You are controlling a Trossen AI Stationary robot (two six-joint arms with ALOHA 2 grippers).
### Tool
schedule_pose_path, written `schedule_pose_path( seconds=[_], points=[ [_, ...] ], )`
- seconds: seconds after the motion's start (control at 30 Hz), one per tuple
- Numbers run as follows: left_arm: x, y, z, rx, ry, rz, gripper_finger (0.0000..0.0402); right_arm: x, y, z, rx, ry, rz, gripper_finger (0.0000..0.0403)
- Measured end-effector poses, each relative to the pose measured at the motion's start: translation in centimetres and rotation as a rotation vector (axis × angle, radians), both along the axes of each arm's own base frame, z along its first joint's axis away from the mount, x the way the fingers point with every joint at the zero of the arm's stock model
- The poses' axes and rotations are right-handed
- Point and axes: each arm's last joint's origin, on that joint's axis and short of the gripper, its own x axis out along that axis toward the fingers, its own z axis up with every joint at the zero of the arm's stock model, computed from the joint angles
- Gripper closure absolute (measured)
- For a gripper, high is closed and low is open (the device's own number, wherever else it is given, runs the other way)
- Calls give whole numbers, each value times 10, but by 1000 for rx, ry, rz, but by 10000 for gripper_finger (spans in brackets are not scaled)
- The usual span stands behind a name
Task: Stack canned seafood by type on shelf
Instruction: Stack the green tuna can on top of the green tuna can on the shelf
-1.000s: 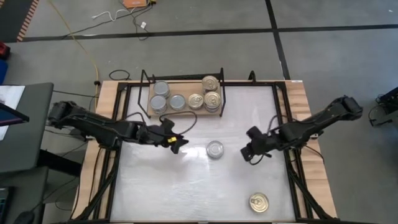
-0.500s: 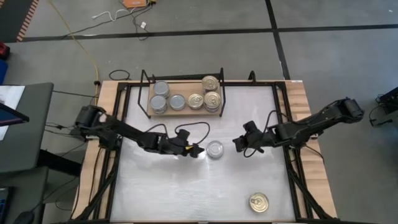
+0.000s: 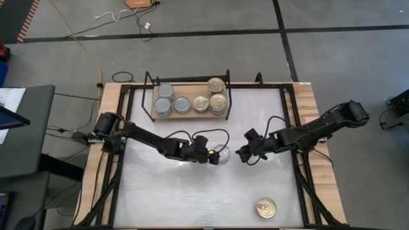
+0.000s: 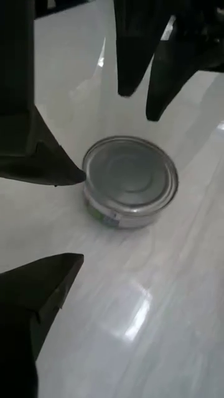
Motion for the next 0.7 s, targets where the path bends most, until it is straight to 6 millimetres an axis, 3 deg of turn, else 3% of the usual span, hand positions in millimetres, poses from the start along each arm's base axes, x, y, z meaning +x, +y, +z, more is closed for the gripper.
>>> schedule_pose_path(
  seconds=[0.2,0.43,0.7],
  points=[
    [-3,2,-2,-4,73,23,193,11,3,-6,41,-46,-33,194],
    [-6,7,-7,-65,141,13,193,24,6,-28,88,-10,-93,206],
    [-9,10,-11,-42,200,-9,193,34,6,-31,110,-64,-106,218]
  ],
)
